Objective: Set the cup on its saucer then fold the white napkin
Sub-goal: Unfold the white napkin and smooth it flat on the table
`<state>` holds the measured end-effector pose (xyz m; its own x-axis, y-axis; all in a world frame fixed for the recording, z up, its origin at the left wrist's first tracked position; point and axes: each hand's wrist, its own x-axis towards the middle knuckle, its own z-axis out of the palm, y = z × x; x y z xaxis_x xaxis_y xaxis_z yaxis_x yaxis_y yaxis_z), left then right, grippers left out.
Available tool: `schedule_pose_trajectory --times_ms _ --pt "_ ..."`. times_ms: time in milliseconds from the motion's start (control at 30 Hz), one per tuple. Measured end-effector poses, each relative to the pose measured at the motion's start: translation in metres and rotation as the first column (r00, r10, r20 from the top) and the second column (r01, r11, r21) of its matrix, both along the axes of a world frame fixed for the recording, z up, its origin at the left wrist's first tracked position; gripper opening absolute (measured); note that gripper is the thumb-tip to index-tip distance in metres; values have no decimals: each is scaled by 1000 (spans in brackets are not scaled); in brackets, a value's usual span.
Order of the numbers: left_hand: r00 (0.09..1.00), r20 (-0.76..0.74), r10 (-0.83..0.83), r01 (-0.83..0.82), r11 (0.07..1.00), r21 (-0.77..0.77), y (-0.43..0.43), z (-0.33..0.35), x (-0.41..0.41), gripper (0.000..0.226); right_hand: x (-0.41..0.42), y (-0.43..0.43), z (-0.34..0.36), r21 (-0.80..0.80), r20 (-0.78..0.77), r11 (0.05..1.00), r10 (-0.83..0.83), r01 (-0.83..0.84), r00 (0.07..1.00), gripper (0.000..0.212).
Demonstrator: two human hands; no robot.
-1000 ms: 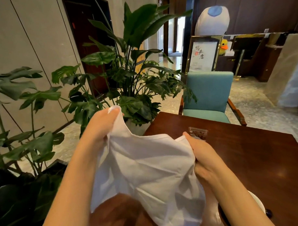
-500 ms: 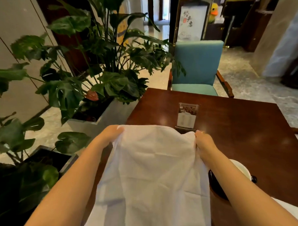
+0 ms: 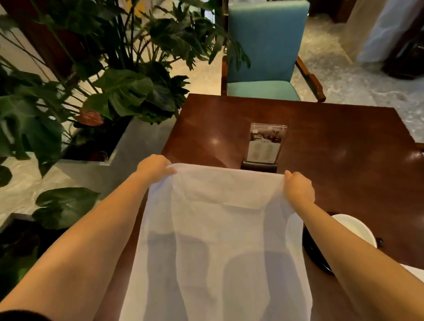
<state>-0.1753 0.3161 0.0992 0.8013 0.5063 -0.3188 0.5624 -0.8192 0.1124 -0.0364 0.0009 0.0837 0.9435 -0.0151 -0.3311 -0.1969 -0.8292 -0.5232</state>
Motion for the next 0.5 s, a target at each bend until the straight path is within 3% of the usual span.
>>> schedule_pose_trajectory --times_ms 100,200,267,333,400,500 --pt "999 15 -46 45 997 58 11 -19 24 26 6 10 -16 -57 27 998 -33 34 999 38" --pt "996 85 -7 -10 982 191 10 -53 29 47 -9 21 -31 -239 240 971 65 -6 968 30" --pt "974 227 19 -69 974 214 -8 -80 26 51 -28 36 -44 -201 345 975 163 -97 924 28" --pt "955 289 61 -97 989 112 -40 -106 19 52 -52 61 -62 -55 377 964 261 -260 888 28" --pt "949 292 121 -130 991 14 -72 -127 11 53 -71 87 -82 -2 362 885 434 -465 825 40" --pt "961 245 130 -146 988 47 -92 -155 0 57 -81 112 -106 -176 211 689 724 -703 657 71"
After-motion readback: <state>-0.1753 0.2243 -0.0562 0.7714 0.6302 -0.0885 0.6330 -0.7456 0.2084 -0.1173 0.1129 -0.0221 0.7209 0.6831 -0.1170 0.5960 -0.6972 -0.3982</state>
